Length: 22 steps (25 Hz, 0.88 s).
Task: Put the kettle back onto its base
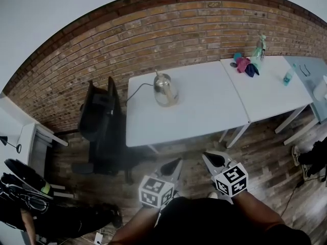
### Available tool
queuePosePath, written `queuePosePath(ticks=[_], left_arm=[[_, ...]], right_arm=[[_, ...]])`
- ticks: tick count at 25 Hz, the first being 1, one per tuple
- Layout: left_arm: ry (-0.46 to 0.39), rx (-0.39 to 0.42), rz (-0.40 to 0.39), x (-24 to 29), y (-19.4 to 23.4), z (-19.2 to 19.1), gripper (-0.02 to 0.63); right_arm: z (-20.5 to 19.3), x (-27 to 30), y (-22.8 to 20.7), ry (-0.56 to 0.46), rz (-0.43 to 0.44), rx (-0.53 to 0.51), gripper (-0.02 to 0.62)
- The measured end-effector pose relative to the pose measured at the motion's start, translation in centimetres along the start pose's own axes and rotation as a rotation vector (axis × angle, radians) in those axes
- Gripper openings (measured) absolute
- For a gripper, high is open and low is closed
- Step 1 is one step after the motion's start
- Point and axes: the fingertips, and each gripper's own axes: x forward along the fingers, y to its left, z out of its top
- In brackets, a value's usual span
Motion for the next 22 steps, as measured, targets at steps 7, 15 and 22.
queuePosePath(ticks=[7, 15, 22], left_arm=[[0.004, 0.016, -0.012, -0.18, 0.05, 0.24, 0.0], [0.004, 0.023, -0.024, -0.22, -0.07, 0.25, 0.0], [0.004, 0.027, -0.025, -0.09, 0.06, 0.28, 0.0]], right_arm=[[0.27, 0.04, 0.27, -0.008, -0.008, -0.007, 0.023], [0.41, -0.15, 0.25, -0.009, -0.023, -0.014, 0.023], [0.55, 0.0, 0.08, -0.013, -0.028, -0.014, 0.023]])
